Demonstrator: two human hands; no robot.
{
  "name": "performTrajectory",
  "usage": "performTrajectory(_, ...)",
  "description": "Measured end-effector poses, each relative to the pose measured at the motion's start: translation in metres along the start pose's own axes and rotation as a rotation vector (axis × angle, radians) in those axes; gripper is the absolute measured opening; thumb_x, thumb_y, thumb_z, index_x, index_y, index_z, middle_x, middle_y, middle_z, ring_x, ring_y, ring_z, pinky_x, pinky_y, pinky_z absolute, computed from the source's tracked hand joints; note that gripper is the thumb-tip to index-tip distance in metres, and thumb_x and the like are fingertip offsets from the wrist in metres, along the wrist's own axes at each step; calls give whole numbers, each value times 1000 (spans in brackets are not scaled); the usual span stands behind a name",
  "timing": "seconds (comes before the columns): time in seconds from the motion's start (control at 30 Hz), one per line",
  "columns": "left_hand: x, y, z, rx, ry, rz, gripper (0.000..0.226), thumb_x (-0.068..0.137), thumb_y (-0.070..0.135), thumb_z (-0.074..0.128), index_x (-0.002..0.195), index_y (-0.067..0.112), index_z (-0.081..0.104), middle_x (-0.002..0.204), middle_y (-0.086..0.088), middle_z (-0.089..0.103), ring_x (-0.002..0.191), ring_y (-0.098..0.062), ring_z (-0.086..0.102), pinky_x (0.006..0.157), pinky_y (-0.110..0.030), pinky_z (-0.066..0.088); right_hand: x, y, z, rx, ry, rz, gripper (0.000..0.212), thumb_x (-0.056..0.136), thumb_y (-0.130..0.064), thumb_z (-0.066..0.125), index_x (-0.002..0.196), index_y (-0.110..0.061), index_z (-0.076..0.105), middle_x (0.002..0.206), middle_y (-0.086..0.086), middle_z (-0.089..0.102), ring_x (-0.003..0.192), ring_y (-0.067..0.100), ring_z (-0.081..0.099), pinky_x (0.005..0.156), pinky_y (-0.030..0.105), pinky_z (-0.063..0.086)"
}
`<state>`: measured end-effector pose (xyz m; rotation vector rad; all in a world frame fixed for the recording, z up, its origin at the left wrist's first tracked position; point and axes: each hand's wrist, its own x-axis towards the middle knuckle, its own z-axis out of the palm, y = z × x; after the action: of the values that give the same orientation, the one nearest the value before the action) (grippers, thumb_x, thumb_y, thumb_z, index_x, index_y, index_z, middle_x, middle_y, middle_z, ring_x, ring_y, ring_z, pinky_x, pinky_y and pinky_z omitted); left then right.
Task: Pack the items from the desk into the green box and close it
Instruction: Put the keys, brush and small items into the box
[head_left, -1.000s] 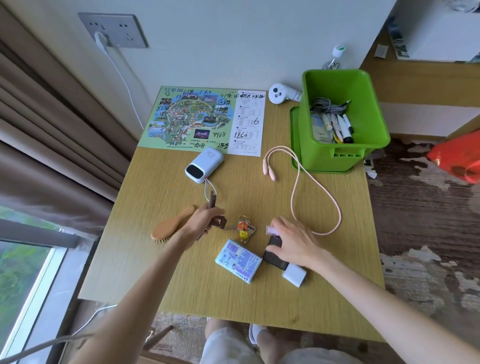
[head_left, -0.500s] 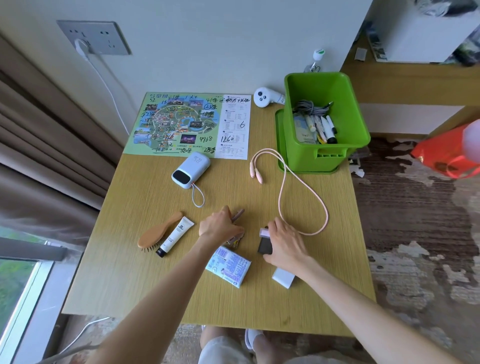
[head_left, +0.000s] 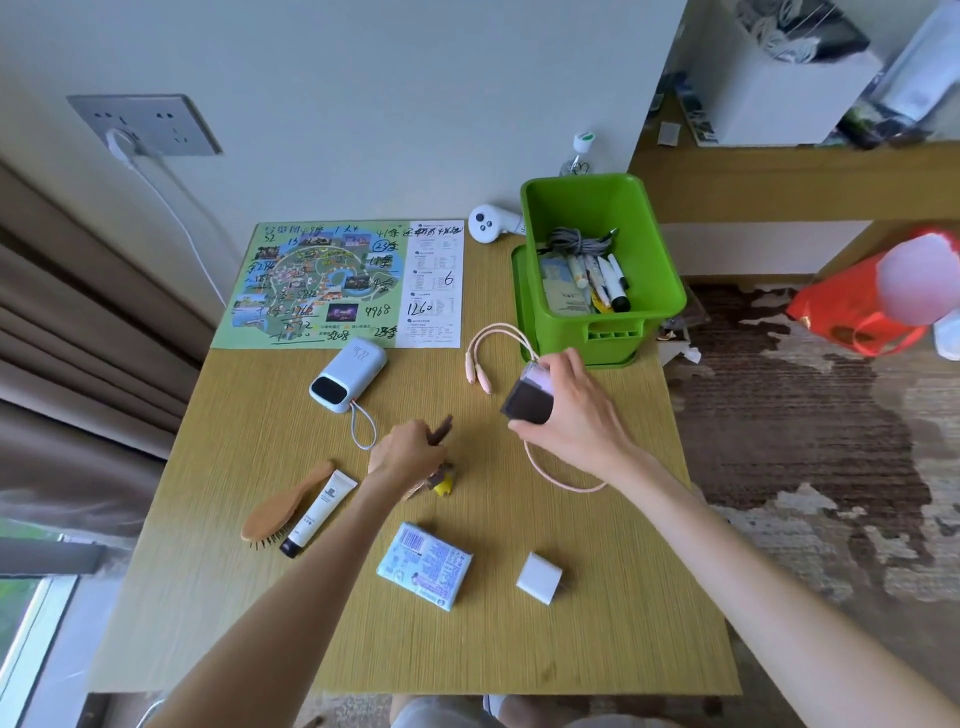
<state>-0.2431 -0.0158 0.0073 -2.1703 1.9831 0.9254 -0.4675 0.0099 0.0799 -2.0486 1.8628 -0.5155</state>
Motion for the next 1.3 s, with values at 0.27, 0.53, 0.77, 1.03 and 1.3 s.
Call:
performTrajectory(0.27,13,69,-108,-541,253,217,11,83,11,59,80,1,56,67,-8,56,60,-21,52,56,-33,44,71,21,-73,7,163,32,67,70,-46,79,117,-14,44,113,1,44,89,16,48,67,27,35)
performTrajectory(0.53,34,123,-170,-627,358,381,4,86,7,55,82,6,56,65,1,57,48,2,53,44,-11,38,143,74,-106,-151,-4,105,71,73,-48,77,124,-10,45,119,6,45,107,28,52,70,33,34)
performTrajectory(0.77,83,136,-168,-619,240,386,6,89,6,55,84,9,58,75,-10,63,56,-4,60,49,-15,45,177,95,-68,-114,-380,0,89,69,-41,83,140,-12,38,139,1,43,128,25,46,101,39,42)
performTrajectory(1.03,125,165,-162,-693,139,404,3,88,10,58,86,8,58,76,-14,69,62,-20,69,51,-31,52,194,109,-43,90,-570,31,57,81,-35,74,129,-14,51,120,-2,55,105,16,54,87,30,46)
performTrajectory(1.3,141,232,-144,-329,214,664,14,87,26,56,75,24,49,59,5,62,59,-18,63,53,-29,47,197,132,-78,153,-64,255,22,97,-23,54,117,-15,49,71,-7,44,51,6,44,45,25,28)
